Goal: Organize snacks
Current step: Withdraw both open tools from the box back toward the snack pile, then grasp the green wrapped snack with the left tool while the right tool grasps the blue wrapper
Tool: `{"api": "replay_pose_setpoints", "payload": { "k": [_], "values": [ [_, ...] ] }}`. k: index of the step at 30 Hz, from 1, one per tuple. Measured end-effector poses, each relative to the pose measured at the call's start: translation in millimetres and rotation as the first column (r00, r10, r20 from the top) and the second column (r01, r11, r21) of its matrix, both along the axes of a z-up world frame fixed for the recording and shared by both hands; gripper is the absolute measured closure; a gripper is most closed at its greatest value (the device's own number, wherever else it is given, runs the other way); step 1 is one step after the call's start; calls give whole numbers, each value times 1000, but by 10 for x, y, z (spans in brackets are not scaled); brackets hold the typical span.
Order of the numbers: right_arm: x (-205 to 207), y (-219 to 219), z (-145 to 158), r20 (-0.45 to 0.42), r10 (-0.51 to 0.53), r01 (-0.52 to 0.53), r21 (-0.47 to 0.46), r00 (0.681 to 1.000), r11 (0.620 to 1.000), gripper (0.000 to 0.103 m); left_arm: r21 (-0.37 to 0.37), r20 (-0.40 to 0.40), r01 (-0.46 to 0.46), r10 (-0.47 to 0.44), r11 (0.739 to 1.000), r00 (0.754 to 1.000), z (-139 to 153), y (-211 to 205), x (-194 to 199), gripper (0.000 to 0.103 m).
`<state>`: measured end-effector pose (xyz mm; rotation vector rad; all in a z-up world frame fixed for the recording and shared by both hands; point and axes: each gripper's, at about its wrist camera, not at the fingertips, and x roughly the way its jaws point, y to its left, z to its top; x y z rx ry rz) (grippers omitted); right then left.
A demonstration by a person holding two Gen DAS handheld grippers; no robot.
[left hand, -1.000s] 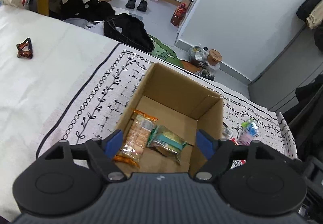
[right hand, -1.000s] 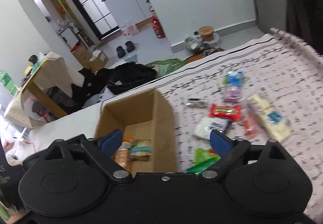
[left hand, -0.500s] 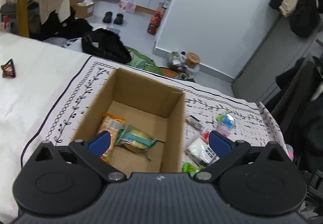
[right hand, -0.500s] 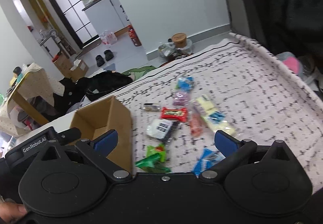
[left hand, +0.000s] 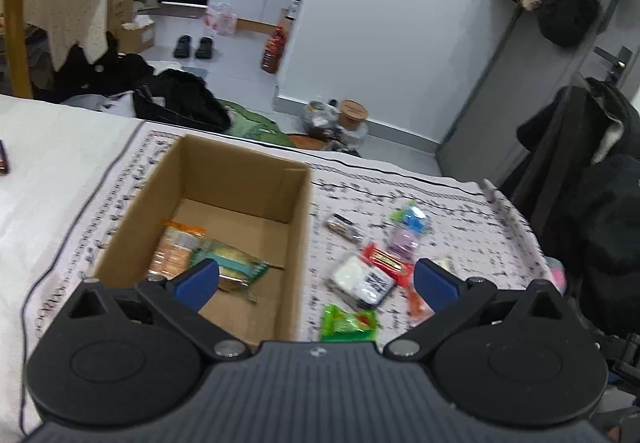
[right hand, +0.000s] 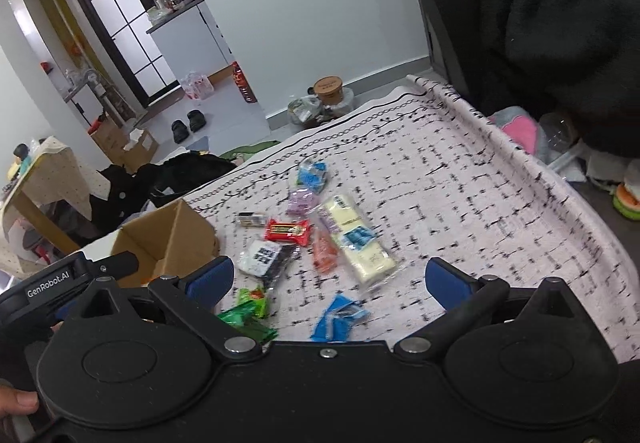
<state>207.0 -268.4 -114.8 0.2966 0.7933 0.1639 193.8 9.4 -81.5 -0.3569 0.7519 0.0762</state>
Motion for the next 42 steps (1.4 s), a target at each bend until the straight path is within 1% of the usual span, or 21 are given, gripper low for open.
{"api": "replay_pose_setpoints", "payload": {
  "k": [2,8,12,15,17,19,23,27,31,36,38,42],
  "values": [
    [15,-55,-24,-7,0,0,11,1000,1000,0,3,-4,11,-11,1000,1000,-1,-48,-2,0],
    [51,-191,-221,-50,-13,18,97,999,995,0,1,-42,47,-47,999,998,-71,-232,32,0],
    [88,-211,-337,-58,-22,30,129,998,991,0,38,-52,56,-54,998,997,-143,-346,20,0],
    [131,-244,-415,-69,-41,51,155,997,987,0,66,-62,87,-83,994,995,-211,-473,16,1],
    [153,-261,-460,-76,-49,61,158,996,986,0,94,-74,81,-74,992,994,-265,-544,2,3],
    [174,-273,-497,-83,-50,63,164,995,984,2,82,-90,66,-58,994,994,-337,-577,-9,3],
    [227,-273,-577,-114,-39,59,181,993,982,7,81,-108,62,-54,995,993,-443,-687,-31,10],
    [275,-248,-680,-144,-36,64,198,989,978,15,109,-104,60,-48,992,993,-508,-796,-3,15],
    [342,-218,-806,-182,-32,73,221,983,973,21,106,-119,25,-13,994,993,-612,-791,66,22],
    [424,-211,-929,-216,-31,83,235,976,968,24,120,-154,23,-4,992,988,-761,-826,129,29],
    [456,-215,-975,-226,-27,83,244,974,966,25,125,-168,18,3,992,986,-825,-841,159,33],
    [515,-193,-1070,-244,-8,71,251,970,966,29,124,-192,10,14,992,981,-939,-844,235,39]
  ]
}}
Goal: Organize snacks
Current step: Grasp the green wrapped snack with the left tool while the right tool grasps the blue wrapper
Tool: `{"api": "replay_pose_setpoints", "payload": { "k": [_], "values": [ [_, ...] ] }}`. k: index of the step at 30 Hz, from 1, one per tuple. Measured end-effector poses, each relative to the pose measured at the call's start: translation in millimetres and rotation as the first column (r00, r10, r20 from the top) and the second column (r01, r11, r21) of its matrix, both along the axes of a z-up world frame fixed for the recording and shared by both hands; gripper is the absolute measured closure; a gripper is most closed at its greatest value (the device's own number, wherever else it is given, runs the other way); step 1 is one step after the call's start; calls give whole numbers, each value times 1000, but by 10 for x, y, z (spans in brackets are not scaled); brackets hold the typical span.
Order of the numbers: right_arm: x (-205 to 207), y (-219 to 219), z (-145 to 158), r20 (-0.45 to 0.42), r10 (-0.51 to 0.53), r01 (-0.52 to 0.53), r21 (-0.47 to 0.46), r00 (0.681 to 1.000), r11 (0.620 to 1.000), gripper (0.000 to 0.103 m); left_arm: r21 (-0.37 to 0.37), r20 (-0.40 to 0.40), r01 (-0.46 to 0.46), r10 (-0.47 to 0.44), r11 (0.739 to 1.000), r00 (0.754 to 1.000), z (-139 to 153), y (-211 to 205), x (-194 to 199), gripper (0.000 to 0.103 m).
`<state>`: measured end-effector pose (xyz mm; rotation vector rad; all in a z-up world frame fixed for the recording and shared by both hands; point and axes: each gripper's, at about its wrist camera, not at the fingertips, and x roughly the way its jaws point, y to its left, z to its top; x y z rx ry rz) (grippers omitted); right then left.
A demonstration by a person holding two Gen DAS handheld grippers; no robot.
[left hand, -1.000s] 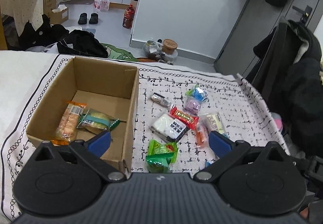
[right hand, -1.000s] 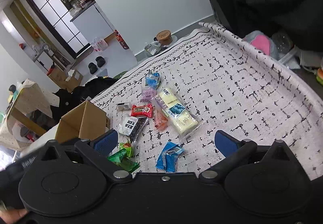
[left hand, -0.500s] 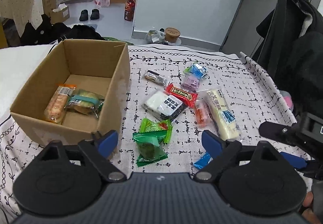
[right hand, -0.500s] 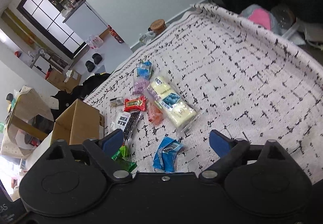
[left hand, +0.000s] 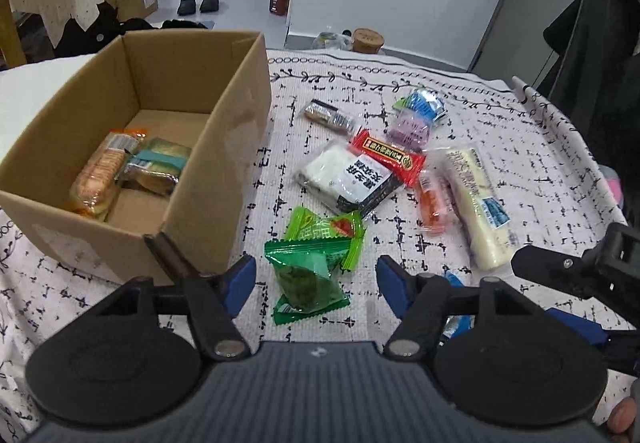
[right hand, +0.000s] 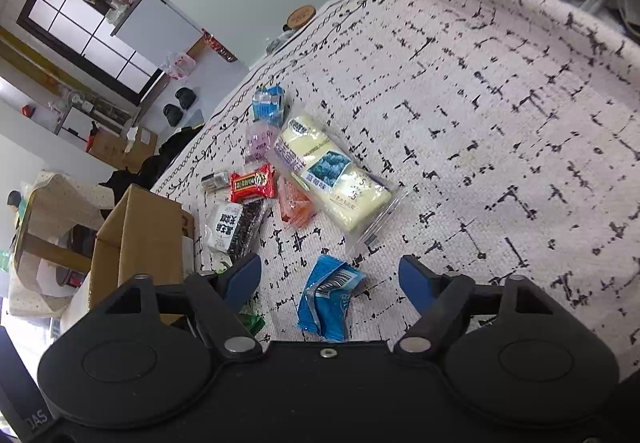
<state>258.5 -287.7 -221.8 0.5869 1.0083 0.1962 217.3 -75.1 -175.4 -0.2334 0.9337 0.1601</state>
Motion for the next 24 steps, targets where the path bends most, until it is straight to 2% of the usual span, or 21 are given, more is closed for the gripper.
{"api": "replay_pose_setpoints", "payload": {
  "k": [6,11,18,20,22,24],
  "values": [
    [79,55,-104,-30,30,-30,9,999,1000,36,14,-30,-26,26,1000,999,-120,17,114,41],
    [109,142,-172,-56,55,-56,-6,997,998,42,1,-73,-35,35,999,997,-208,45,164,64],
    [109,192,-190,-73,47,-48,-15,996,999,44,-36,-58,-21,19,999,998,-158,49,114,72],
    [111,235,-215,-82,52,-54,-22,995,998,50,-45,-49,-13,11,999,999,-125,48,94,72],
    [101,277,-223,-85,64,-68,-42,994,997,67,-53,-40,-10,8,999,999,-96,52,68,73],
    [84,292,-233,-93,72,-77,-52,993,996,78,-62,-31,-7,5,998,999,-68,60,44,73]
  ]
}}
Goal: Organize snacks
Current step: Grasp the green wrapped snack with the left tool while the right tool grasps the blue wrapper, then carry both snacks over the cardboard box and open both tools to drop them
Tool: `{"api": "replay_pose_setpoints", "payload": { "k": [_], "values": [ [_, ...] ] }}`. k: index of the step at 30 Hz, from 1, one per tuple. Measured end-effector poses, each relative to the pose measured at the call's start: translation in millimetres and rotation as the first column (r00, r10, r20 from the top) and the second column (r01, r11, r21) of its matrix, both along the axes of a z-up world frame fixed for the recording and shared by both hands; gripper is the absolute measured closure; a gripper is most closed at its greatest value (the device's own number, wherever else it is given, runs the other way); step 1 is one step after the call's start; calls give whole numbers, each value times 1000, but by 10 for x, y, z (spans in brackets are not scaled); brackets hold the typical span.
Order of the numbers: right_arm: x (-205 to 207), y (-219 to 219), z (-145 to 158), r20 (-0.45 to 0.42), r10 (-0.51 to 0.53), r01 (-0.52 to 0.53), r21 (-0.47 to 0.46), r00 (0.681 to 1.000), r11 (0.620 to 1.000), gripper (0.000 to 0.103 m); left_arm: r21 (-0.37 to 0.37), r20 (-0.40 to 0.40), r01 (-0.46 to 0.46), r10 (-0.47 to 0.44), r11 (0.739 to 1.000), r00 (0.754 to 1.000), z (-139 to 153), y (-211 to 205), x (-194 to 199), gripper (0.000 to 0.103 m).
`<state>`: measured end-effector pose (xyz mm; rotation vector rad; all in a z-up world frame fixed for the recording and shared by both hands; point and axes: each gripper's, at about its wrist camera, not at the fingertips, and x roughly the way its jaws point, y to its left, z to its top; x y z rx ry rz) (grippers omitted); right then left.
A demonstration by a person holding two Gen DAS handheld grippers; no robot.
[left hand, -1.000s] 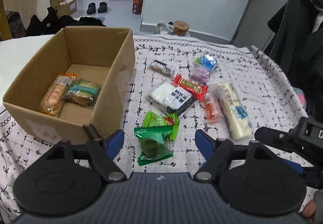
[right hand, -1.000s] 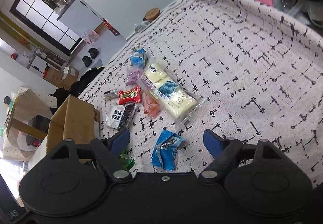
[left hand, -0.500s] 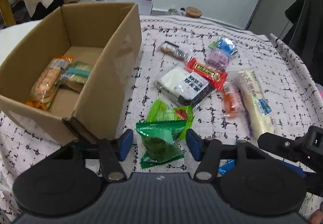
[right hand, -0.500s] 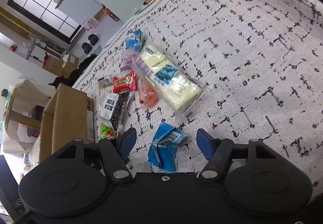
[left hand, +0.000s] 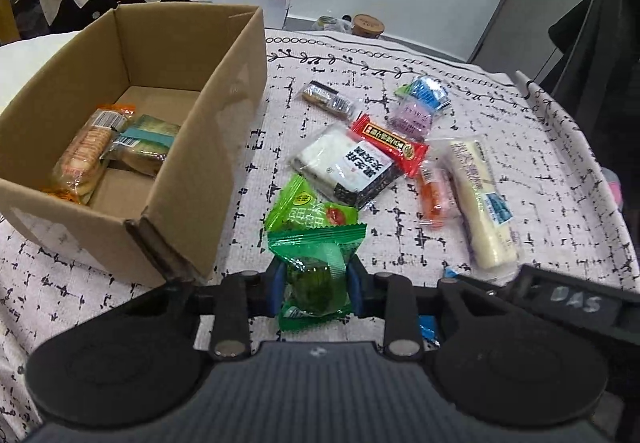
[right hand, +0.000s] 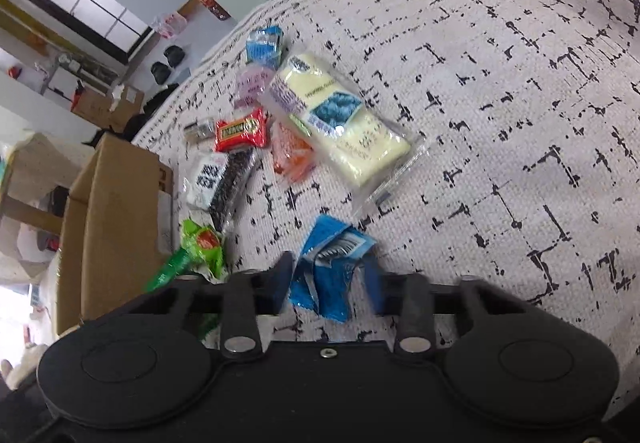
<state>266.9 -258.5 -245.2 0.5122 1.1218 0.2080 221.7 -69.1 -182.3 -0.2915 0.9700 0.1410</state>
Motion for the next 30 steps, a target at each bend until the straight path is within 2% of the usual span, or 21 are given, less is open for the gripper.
{"api": "replay_pose_setpoints", "payload": {
  "k": [4,7,12,18,30],
  "values": [
    [-60,-5,59,12,2,-2,6,1000,1000,85,-13,13,0,0,1000,1000,57,22,-37,73],
    [-130,-48,137,30,-9,9,20,1000,1000,87,-18,26,1,-1,1000,1000,107,40,-63,73],
    [-213,-91,266,61,-28,27,28,998,999,88,-34,59,12,-10,999,998,232,66,-121,73],
    [-317,-56,475,109,-42,43,-9,993,999,88,-56,107,27,-20,998,994,428,108,-182,73],
    [-253,312,978,260,-38,52,-45,965,998,88,-80,153,-30,42,996,987,699,462,-184,73]
  ]
}}
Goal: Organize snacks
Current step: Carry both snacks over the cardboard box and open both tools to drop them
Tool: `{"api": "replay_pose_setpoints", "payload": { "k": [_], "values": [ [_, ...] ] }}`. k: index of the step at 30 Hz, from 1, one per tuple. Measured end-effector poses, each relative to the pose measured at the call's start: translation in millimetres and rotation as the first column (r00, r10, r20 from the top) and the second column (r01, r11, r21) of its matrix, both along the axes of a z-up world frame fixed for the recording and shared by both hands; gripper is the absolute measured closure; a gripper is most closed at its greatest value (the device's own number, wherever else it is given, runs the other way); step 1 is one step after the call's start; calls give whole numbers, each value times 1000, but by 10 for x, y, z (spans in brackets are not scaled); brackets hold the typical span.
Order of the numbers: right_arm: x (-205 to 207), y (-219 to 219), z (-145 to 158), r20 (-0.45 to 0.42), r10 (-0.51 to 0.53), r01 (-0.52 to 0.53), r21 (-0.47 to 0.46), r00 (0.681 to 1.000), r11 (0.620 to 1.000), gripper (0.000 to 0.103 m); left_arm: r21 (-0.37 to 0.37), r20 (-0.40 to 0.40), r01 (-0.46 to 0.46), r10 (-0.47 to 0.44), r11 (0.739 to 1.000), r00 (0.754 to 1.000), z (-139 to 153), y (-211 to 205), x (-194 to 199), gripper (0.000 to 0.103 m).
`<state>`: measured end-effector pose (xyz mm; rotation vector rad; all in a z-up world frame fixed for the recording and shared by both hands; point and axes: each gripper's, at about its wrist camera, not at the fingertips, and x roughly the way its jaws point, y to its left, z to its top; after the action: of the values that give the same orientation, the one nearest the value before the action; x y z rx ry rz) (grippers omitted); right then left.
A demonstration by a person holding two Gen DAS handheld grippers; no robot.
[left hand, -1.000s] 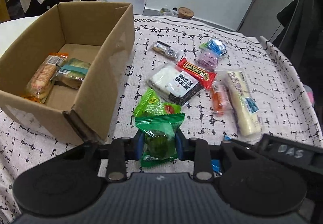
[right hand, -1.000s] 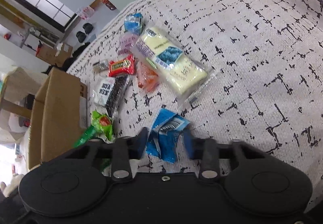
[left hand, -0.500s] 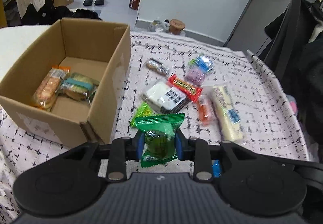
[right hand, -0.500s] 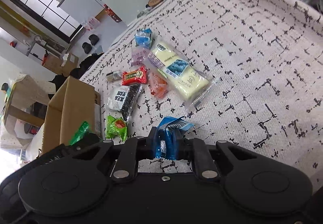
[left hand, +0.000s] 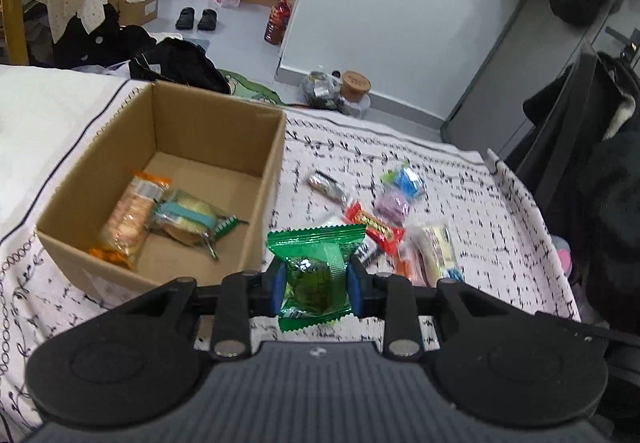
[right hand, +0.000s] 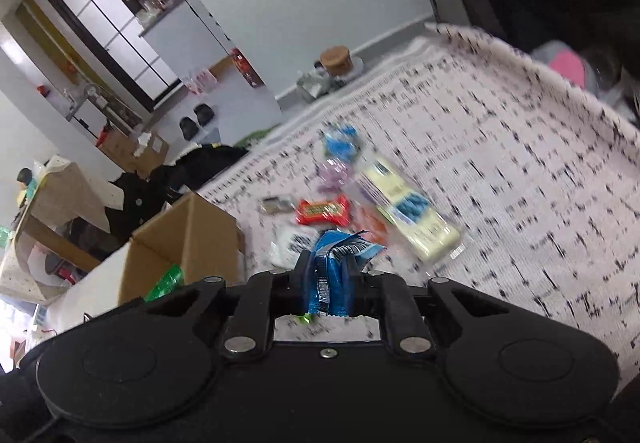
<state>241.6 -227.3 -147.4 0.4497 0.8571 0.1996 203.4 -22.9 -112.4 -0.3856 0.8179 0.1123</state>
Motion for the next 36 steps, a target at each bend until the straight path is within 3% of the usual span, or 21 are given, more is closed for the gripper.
{"api": "replay_pose_setpoints", "payload": {
  "k": [13,19,27,31,35,36],
  "values": [
    [141,500,241,79,73,-76,30,994,997,88,-72,-13,-118,117,990,993,107,576,40,73],
    [211,714,243,59,107,-112,91,993,990,88,-76,-32,-176,174,981,984,82,814,37,73],
    [263,1027,220,49,156,-160,105,987,981,88,-111,-103,-244,233,963,967,-16,1102,24,72],
    [275,1157,190,36,185,-188,119,982,975,88,-133,-112,-275,261,952,959,-32,1200,7,67],
    [284,1267,168,26,222,-224,150,975,963,87,-139,-106,-304,291,942,951,-29,1259,-5,53],
    [286,1295,165,21,237,-238,156,971,959,82,-142,-106,-313,300,939,948,-34,1275,-7,52]
  ]
}}
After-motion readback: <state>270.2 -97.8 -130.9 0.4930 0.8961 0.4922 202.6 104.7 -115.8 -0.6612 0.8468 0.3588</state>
